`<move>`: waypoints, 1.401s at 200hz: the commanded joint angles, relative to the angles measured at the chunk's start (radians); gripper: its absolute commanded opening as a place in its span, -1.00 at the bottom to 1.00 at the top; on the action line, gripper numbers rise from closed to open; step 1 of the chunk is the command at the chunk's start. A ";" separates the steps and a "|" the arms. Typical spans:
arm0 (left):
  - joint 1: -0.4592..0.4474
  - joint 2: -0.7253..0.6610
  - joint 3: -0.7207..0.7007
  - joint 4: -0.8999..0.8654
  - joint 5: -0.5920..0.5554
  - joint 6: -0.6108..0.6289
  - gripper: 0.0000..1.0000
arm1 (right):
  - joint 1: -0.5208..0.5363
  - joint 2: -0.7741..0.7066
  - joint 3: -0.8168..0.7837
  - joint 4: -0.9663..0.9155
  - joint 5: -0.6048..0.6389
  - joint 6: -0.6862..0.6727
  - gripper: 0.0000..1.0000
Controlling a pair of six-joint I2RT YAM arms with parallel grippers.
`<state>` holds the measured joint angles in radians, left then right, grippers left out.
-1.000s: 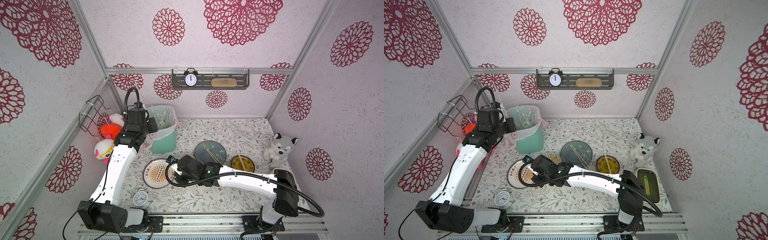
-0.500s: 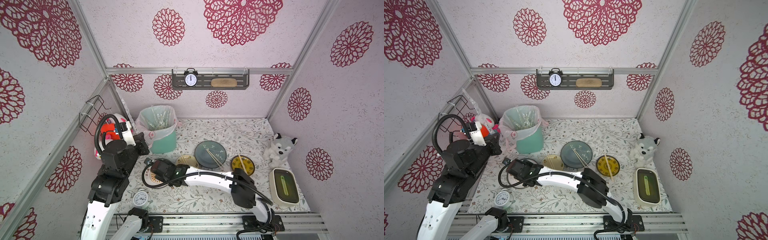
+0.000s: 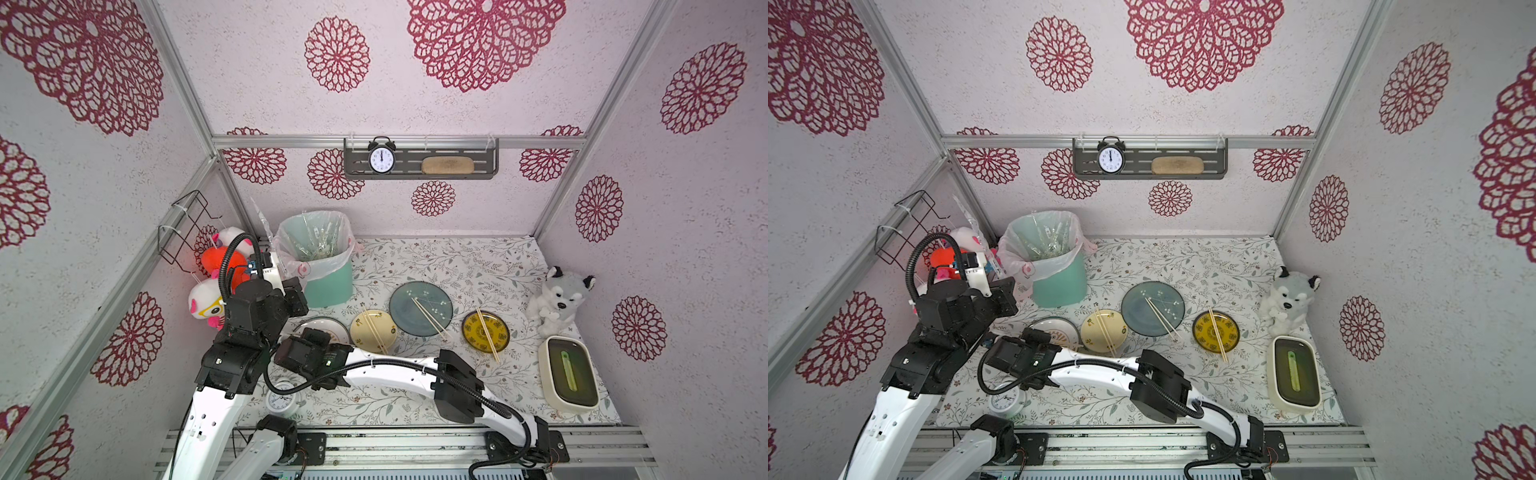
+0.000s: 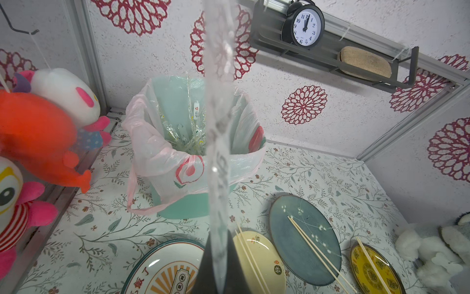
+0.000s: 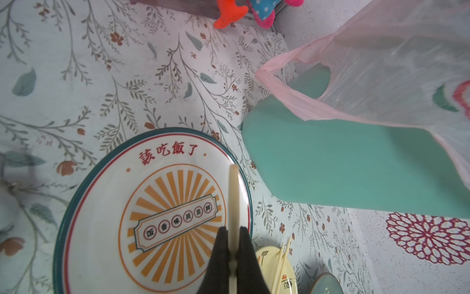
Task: Remove the packaging of disposable chopsticks
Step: Place the disposable chopsticks on the plate.
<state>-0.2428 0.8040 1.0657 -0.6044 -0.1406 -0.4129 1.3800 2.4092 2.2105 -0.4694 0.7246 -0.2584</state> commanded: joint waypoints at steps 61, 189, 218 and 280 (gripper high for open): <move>-0.006 -0.071 -0.032 0.038 0.005 -0.018 -1.00 | -0.150 -0.249 -0.179 -0.074 -0.655 0.254 -1.00; -0.005 -0.078 -0.201 0.144 0.108 -0.076 -1.00 | -0.312 -0.216 -0.147 -0.012 -0.996 0.492 -1.00; -0.006 -0.116 -0.277 0.161 0.077 -0.094 -1.00 | -0.310 -0.096 -0.017 -0.126 -0.972 0.518 -1.00; -0.006 -0.142 -0.351 0.191 0.100 -0.105 -1.00 | -0.340 -0.002 0.068 -0.133 -1.126 0.636 -1.00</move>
<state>-0.2428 0.6842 0.7345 -0.4667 -0.0639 -0.5026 1.0489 2.3966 2.2063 -0.5655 -0.3214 0.3096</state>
